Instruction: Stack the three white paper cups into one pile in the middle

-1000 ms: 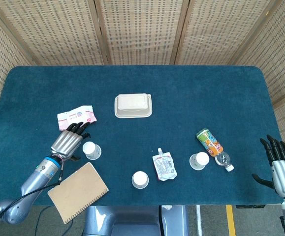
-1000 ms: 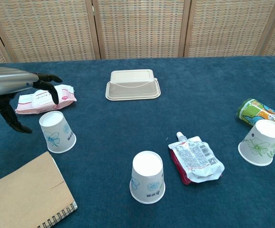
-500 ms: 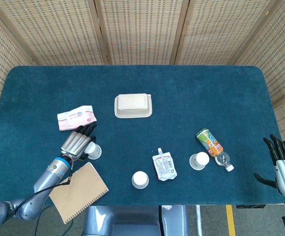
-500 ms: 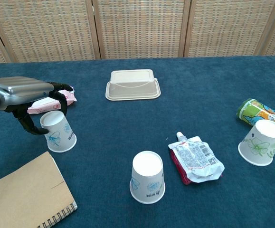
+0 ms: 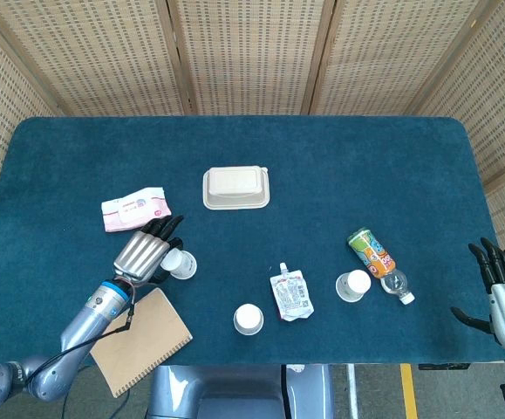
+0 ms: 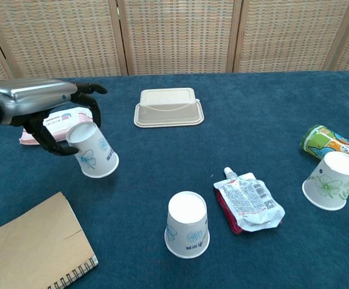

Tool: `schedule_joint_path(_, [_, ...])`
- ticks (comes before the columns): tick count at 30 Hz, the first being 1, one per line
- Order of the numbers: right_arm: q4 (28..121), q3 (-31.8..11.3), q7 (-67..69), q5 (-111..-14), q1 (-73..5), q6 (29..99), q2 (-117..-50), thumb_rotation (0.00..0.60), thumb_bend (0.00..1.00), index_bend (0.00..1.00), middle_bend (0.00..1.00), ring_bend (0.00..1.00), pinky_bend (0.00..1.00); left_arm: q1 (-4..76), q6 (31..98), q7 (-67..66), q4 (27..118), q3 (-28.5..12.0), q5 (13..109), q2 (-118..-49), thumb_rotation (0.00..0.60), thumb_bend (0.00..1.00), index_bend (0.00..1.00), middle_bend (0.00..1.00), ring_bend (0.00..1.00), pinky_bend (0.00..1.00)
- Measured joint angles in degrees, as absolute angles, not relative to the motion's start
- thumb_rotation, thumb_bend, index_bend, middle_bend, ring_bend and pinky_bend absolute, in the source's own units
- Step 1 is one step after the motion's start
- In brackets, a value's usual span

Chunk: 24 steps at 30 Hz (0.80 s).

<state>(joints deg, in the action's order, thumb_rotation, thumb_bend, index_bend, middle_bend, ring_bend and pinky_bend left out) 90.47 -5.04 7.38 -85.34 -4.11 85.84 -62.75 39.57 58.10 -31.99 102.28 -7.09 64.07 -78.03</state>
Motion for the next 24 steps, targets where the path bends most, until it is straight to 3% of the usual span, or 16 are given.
schedule_joint_path(11, [90.5,-5.6,8.8,-84.9,-3.7,86.8,-62.2,0.600,0.00,0.00,0.00,0.00,0.00,39.0,61.6,-17.2,104.7,-7.1,77.5,-83.3,0.600,0.32,0.41,0.00,0.00,0.10])
schedule_joint_path(24, [90.4,-6.2,9.8,-84.1,-3.3,87.3,-61.8,0.600,0.00,0.00,0.00,0.00,0.00,40.3,56.6,-11.1,109.5,-7.1,74.1,-83.8,0.600,0.31,0.42,0.00,0.00,0.10])
